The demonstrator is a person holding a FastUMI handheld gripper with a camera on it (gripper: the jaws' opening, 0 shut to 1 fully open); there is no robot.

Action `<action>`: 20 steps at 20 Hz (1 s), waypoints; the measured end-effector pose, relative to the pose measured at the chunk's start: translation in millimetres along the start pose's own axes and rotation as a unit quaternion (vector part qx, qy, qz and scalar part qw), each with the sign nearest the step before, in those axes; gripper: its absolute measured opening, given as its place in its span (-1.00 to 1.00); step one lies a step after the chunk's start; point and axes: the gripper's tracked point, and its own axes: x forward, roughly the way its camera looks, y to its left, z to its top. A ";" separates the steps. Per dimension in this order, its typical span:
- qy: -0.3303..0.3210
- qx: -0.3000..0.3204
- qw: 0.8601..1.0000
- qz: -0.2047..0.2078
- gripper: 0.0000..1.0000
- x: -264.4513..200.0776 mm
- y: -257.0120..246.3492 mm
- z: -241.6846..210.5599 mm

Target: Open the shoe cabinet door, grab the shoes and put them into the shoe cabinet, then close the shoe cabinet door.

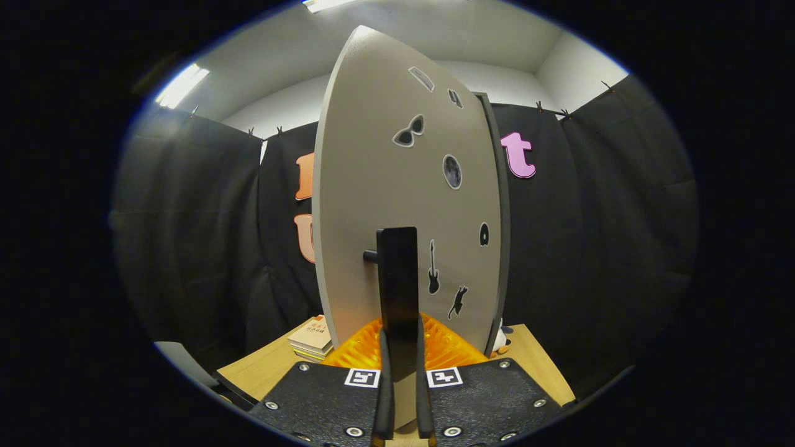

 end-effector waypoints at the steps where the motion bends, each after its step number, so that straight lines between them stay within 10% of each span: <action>1: 0.000 0.007 1.000 0.002 -0.73 -5.4 -6.8 0.0; 20: 0.002 0.035 0.997 -0.063 -0.84 -40.7 -146.4 -6.8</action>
